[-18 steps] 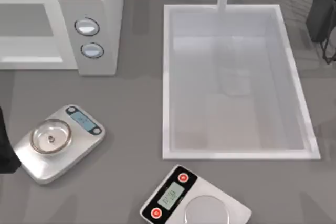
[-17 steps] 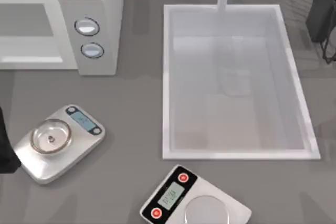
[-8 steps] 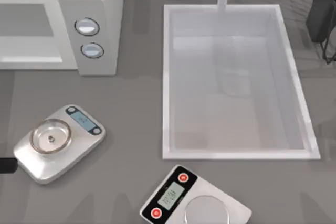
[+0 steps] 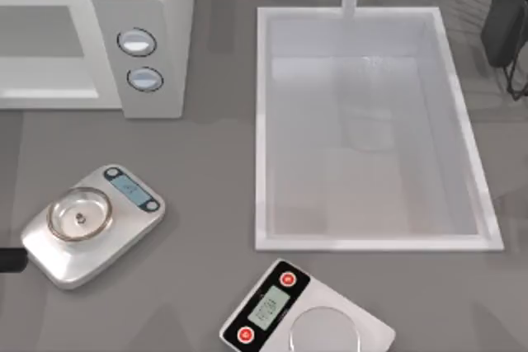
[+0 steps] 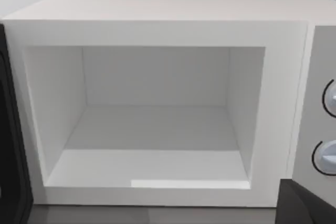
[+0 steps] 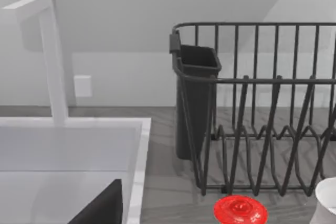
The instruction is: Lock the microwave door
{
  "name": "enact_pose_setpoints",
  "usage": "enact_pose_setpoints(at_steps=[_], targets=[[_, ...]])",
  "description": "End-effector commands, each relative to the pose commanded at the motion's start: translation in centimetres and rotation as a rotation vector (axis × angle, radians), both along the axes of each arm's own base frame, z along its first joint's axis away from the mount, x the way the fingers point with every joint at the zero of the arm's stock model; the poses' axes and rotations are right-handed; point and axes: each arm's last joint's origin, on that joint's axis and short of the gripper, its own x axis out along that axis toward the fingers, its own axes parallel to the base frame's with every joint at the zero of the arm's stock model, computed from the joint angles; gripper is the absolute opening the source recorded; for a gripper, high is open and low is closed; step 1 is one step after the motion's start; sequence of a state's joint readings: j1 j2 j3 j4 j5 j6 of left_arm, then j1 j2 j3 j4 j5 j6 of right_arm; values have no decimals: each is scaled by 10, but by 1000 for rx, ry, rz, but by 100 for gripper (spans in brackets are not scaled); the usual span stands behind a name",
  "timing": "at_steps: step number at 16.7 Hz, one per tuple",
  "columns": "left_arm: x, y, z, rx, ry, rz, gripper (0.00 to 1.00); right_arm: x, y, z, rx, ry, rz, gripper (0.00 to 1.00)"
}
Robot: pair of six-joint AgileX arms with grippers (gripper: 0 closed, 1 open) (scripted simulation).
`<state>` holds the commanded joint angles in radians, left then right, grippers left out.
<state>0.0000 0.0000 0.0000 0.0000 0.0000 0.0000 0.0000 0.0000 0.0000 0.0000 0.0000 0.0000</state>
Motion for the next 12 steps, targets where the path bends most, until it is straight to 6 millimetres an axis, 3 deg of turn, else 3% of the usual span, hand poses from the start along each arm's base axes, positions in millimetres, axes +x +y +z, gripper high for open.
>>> enact_pose_setpoints(at_steps=[6, 12], targets=[[0, 0, 0, 0, -1, 0, 0, 0, 0, 0, 0, 0, 0, 100], [12, 0, 14, 0, 1, 0, 0, 0, 0, 0, 0, 0, 0, 100]])
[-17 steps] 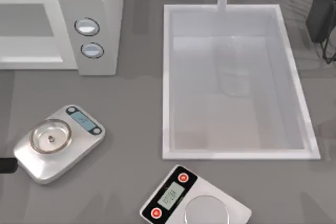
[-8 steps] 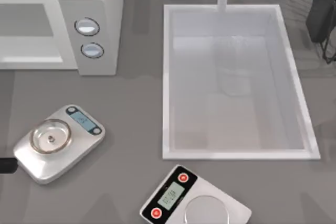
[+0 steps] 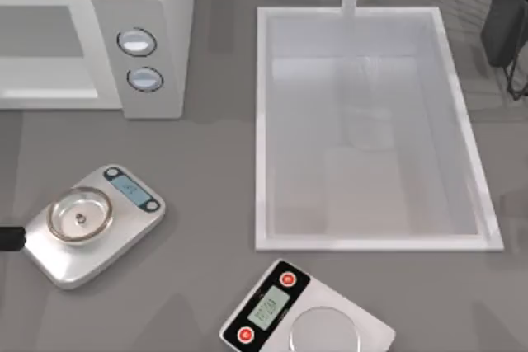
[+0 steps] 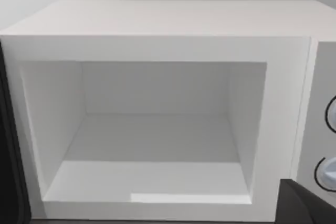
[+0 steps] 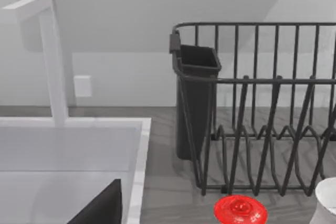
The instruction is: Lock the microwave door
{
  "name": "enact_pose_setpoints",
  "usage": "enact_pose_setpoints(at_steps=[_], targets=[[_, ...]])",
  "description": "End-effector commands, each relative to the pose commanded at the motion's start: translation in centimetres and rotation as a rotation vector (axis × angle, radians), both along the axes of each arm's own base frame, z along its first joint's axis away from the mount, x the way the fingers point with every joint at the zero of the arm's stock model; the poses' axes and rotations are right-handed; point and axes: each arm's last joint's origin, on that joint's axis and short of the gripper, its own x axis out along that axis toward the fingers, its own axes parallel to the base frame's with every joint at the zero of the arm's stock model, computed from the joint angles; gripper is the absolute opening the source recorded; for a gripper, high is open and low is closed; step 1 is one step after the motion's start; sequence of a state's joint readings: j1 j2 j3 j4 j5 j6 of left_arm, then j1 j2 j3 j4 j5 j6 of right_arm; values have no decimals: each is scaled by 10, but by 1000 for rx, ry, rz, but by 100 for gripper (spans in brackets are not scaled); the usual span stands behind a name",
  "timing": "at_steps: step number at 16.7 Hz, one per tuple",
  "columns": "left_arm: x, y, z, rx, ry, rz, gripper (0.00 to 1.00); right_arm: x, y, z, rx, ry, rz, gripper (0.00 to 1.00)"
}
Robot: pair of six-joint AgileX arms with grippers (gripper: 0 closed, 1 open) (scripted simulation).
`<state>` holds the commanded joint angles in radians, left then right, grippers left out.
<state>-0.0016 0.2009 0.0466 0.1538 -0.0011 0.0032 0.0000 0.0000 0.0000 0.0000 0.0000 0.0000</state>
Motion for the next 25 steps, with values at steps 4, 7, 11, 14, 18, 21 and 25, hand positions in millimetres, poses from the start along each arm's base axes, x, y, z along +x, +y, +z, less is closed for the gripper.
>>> enact_pose_setpoints(at_steps=[4, 7, 11, 14, 18, 21, 25], targets=[[7, 0, 6, 0, -1, 0, 0, 0, 0, 0, 0, 0, 0, 100], [8, 0, 6, 0, -1, 0, 0, 0, 0, 0, 0, 0, 0, 100], [10, 2, 4, 0, 2, 0, 0, 0, 0, 0, 0, 0, 0, 100], [12, 5, 3, 0, 2, 0, 0, 0, 0, 0, 0, 0, 0, 100], [11, 3, 5, 1, -2, -1, 0, 0, 0, 0, 0, 0, 0, 100], [5, -2, 8, 1, 0, -1, 0, 0, 0, 0, 0, 0, 0, 100], [-4, -8, 11, 1, 1, -1, 0, 0, 0, 0, 0, 0, 0, 100]])
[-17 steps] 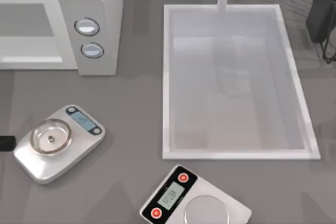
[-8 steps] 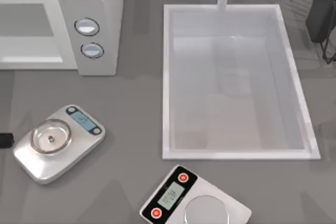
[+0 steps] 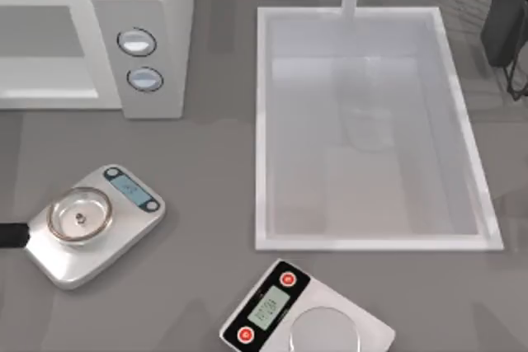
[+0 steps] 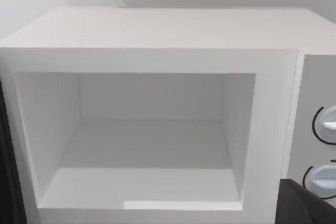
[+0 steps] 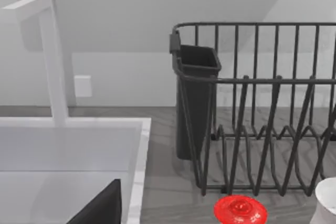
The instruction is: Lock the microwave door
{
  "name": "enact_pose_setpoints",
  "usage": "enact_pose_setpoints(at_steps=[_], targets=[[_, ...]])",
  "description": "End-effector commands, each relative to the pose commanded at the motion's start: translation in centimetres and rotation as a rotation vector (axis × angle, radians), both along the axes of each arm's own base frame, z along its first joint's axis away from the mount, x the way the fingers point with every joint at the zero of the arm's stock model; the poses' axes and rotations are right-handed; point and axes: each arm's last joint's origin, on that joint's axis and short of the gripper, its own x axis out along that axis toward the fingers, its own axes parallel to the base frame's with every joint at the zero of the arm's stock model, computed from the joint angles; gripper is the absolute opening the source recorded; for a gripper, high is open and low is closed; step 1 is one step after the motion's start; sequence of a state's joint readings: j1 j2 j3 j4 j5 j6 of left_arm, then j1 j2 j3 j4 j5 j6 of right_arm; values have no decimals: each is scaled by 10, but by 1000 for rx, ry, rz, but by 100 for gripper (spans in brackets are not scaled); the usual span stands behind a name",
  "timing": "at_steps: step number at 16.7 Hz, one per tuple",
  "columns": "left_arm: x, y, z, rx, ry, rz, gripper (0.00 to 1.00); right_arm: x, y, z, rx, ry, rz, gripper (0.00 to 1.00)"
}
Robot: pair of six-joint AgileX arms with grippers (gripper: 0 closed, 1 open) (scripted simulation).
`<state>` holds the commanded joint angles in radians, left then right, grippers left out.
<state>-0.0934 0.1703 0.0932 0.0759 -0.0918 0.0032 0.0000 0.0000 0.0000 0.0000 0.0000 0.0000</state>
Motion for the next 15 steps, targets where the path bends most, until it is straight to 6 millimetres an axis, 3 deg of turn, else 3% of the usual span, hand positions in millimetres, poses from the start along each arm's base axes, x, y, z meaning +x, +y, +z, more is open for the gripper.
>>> enact_pose_setpoints(at_steps=[6, 9, 12, 15], targets=[[0, 1, 2, 12, 10, 5, 0, 0, 0, 0, 0, 0, 0, 100], [6, 10, 20, 100, 72, 38, 0, 0, 0, 0, 0, 0, 0, 100], [21, 32, 48, 217, 206, 96, 0, 0, 0, 0, 0, 0, 0, 100], [44, 71, 73, 291, 394, 139, 0, 0, 0, 0, 0, 0, 0, 100]])
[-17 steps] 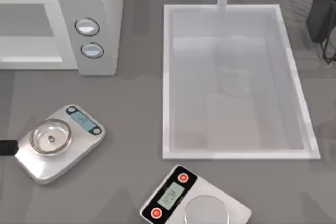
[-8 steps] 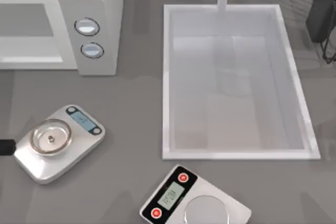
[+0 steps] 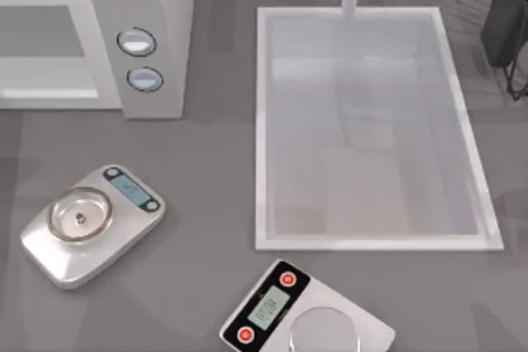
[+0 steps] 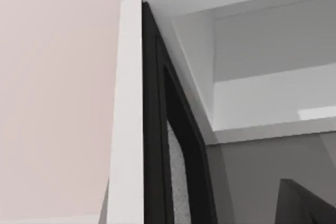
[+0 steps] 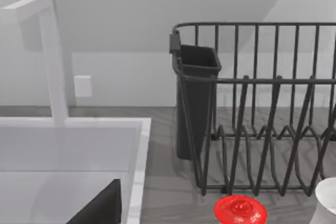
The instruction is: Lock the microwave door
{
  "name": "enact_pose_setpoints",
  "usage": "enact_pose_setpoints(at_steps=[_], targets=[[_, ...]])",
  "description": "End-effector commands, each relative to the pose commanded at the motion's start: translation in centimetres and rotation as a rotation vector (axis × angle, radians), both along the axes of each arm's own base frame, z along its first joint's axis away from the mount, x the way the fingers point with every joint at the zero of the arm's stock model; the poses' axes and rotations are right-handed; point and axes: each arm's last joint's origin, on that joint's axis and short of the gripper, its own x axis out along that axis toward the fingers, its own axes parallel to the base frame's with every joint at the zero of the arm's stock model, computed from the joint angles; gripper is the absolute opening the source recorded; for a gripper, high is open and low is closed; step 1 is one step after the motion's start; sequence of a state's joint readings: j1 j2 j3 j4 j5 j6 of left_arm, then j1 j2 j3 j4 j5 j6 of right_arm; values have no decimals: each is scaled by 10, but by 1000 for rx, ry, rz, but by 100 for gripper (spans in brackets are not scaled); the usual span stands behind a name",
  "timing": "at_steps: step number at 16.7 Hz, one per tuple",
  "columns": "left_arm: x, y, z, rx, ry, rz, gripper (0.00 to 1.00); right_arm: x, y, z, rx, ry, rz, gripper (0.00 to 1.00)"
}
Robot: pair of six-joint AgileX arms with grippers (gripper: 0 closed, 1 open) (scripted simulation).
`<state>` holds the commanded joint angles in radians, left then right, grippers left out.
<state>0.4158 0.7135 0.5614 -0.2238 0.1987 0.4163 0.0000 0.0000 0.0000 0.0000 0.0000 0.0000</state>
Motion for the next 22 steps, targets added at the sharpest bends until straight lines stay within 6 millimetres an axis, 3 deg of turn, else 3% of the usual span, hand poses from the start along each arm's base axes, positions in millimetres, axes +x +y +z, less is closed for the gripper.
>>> enact_pose_setpoints(at_steps=[4, 8, 11, 14, 20, 22], targets=[[27, 81, 14, -42, 234, 40, 0, 0, 0, 0, 0, 0, 0, 100], [34, 164, 1, -186, 361, 25, 0, 0, 0, 0, 0, 0, 0, 100], [34, 204, -10, -275, 386, -7, 0, 0, 0, 0, 0, 0, 0, 100], [35, 220, -15, -315, 386, -33, 0, 0, 0, 0, 0, 0, 0, 100], [36, 220, -15, -315, 388, -38, 0, 0, 0, 0, 0, 0, 0, 100], [38, 222, -24, -318, 390, -44, 0, 0, 0, 0, 0, 0, 0, 100]])
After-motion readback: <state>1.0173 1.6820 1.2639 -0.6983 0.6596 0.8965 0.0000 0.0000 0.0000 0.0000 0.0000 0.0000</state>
